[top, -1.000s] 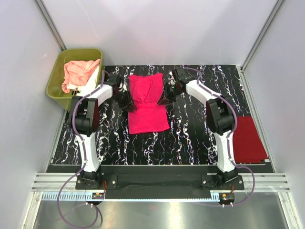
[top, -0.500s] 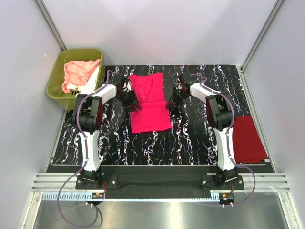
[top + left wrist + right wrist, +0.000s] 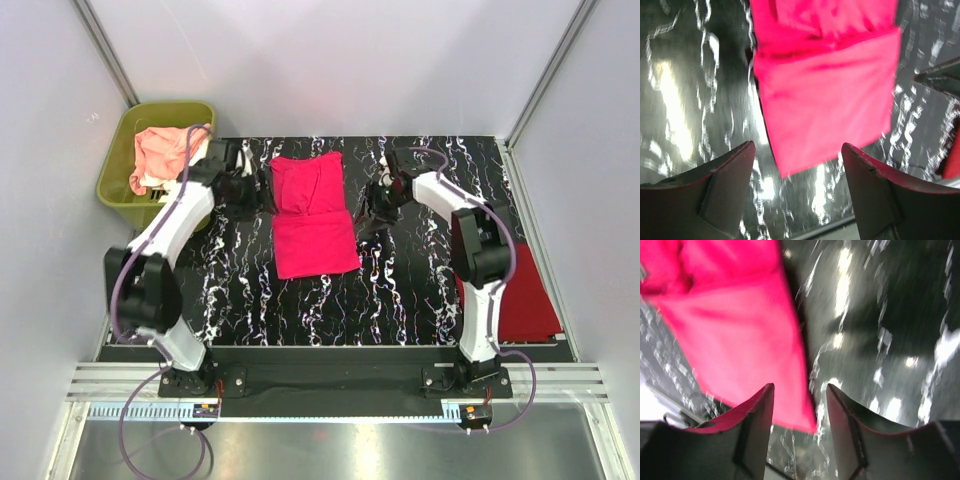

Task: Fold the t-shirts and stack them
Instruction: Fold the tshirt

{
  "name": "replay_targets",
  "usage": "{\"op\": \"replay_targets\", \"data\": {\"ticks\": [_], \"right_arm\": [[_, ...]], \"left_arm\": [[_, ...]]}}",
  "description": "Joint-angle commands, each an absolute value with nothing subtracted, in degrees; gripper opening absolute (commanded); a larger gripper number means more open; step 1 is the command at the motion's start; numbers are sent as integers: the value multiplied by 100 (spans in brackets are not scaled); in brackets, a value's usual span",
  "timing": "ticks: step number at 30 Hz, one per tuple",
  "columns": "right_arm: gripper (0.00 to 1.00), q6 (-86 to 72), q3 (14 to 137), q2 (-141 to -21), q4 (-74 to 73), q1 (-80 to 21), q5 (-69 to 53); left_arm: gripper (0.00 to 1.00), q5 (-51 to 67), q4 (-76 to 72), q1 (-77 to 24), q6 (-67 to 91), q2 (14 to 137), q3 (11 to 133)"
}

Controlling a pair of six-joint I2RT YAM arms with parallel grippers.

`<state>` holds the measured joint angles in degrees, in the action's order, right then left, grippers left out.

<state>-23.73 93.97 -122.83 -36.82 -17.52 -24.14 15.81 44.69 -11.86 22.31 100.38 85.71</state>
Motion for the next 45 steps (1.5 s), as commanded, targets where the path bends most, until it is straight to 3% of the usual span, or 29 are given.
{"op": "replay_targets", "data": {"ticks": [1, 3, 9, 17, 21, 29, 45], "right_arm": [[55, -2030, 8817, -11409, -3666, -1758, -2732], [65, -2266, 8255, -11110, -3438, -1767, -3161], [64, -2908, 6823, -10469, -2392, -1767, -3524], [67, -3138, 6285, -10055, -2461, -1854, -2805], [67, -3252, 6082, -9888, -2329, -1925, -2681], [66, -3331, 5783, -9756, -2241, -1951, -2558], [68, -3884, 5687, -10283, -1442, -1995, -3207]], "left_arm": [[76, 1528, 4432, -1160, 2442, 9274, 7518], [75, 2020, 4071, -1160, 2969, 8861, 6482], [70, 3198, 2149, -1169, 4680, 8604, 4679], [70, 2708, 1468, -1257, 5904, 8613, 3789], [67, 2584, 1196, -1248, 6231, 8832, 3586], [50, 2163, 1222, -1248, 6767, 8965, 3419], [27, 1767, 1309, -1055, 6372, 9360, 3691]]}}
